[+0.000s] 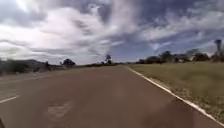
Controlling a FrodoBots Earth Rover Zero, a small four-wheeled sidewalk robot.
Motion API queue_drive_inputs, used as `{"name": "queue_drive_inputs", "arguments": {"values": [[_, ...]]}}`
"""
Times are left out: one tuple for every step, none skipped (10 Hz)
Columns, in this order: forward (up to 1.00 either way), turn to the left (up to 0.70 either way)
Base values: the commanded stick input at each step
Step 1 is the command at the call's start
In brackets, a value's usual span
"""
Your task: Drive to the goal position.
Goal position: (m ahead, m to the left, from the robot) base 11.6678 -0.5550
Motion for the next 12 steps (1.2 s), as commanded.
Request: {"name": "queue_drive_inputs", "arguments": {"values": [[1.00,0.00],[1.00,0.00],[1.00,0.00],[1.00,0.00],[1.00,0.00],[1.00,0.00],[1.00,0.00],[1.00,0.00],[1.00,0.00],[1.00,0.00],[1.00,0.00],[1.00,0.00]]}}
